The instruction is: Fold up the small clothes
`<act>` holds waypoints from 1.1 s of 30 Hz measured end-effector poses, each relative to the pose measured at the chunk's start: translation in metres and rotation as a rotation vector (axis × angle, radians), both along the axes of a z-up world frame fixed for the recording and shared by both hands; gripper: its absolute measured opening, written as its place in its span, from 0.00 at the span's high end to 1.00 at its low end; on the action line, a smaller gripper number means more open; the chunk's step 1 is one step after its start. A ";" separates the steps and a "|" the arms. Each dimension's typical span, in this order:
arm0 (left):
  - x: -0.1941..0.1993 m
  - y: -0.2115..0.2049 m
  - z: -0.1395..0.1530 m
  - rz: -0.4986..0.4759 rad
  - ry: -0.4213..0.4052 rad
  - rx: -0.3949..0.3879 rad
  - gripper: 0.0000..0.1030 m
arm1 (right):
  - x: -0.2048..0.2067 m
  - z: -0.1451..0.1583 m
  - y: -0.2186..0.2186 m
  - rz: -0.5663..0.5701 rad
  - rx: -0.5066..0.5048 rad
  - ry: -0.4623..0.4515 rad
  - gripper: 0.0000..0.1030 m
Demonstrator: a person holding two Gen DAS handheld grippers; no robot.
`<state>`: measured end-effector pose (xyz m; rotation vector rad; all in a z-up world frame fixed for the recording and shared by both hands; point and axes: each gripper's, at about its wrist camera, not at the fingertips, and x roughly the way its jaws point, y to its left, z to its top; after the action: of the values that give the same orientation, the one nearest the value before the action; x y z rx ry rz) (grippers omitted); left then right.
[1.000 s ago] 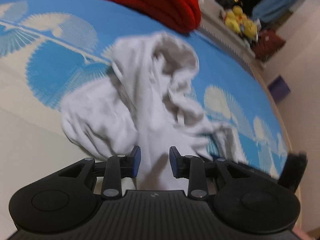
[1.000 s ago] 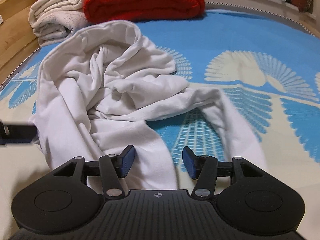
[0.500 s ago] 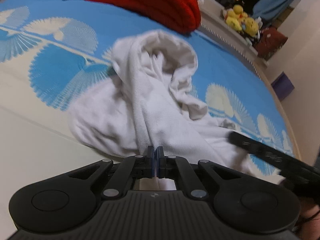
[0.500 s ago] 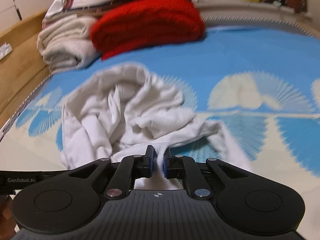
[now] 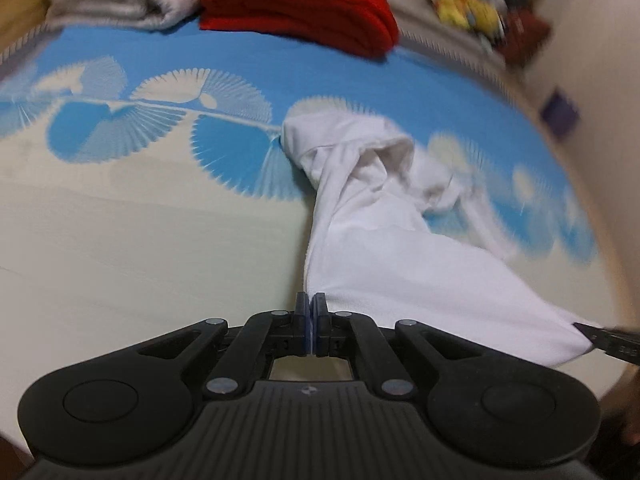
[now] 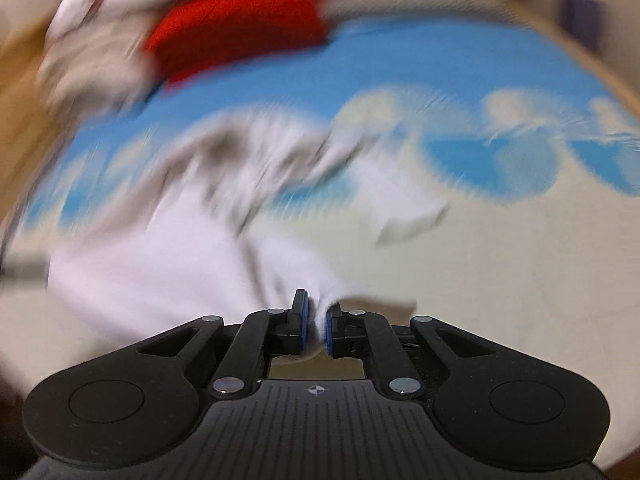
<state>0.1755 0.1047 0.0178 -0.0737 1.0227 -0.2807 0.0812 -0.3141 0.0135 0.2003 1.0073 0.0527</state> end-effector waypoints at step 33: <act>0.110 -0.114 -0.060 -0.026 -0.152 0.105 0.20 | 0.146 -0.120 0.052 0.198 -0.009 0.143 0.95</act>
<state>0.2859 -0.0090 -0.0419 0.0556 0.8860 -0.2513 0.2271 -0.2626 -0.1065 0.0967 1.1675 0.2166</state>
